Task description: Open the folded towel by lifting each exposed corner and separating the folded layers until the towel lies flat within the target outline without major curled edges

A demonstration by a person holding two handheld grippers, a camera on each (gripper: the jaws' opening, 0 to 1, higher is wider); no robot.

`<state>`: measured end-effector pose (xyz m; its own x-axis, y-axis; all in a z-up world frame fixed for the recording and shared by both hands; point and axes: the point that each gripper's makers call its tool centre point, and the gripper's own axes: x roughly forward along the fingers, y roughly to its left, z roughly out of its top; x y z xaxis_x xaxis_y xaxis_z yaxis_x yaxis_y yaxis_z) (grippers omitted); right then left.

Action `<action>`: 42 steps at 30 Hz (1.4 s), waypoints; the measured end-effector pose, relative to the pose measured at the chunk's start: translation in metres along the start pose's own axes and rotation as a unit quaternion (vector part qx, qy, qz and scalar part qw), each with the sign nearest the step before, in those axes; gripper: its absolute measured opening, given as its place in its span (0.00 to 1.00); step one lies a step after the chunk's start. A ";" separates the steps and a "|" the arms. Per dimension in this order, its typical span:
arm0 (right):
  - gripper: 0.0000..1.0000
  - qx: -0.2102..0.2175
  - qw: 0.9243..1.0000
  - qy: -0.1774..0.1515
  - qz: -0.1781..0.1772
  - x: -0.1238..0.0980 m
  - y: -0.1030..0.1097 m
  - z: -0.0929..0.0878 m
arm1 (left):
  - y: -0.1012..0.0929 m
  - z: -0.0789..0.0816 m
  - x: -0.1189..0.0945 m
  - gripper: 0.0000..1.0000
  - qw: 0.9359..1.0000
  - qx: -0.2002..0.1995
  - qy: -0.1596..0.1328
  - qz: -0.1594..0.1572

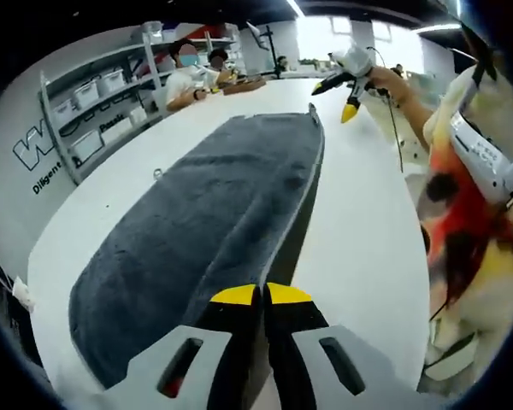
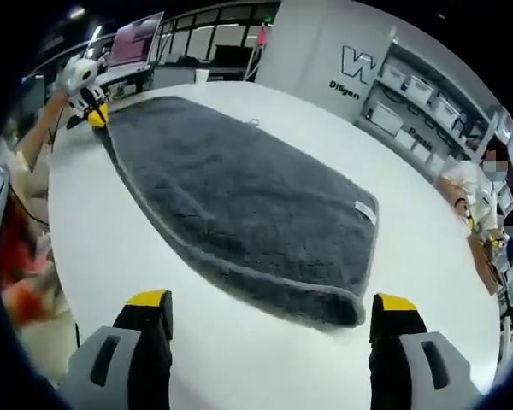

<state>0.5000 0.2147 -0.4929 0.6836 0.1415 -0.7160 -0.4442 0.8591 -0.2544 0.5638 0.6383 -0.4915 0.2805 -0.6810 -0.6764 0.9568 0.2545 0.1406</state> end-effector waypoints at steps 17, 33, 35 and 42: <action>0.96 -0.013 1.000 0.012 0.005 0.003 0.005 -0.005 | -0.026 -0.035 0.015 0.02 0.997 -0.022 0.048 -0.057; 0.95 -0.021 1.000 0.012 0.010 0.001 0.014 -0.008 | -0.028 -0.025 -0.001 0.25 0.996 -0.068 -0.017 -0.052; 0.94 -0.028 0.999 0.011 0.011 0.000 0.017 -0.006 | -0.024 -0.020 -0.008 0.33 0.995 -0.085 -0.039 -0.038; 0.77 -0.075 0.996 -0.010 0.040 0.002 0.040 0.011 | -0.010 -0.021 -0.026 0.73 0.989 -0.123 -0.071 0.027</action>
<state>0.4899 0.2542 -0.4973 0.6537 0.2173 -0.7249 -0.5776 0.7621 -0.2924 0.5458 0.6678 -0.4908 0.3552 -0.7477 -0.5611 0.8976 0.4403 -0.0186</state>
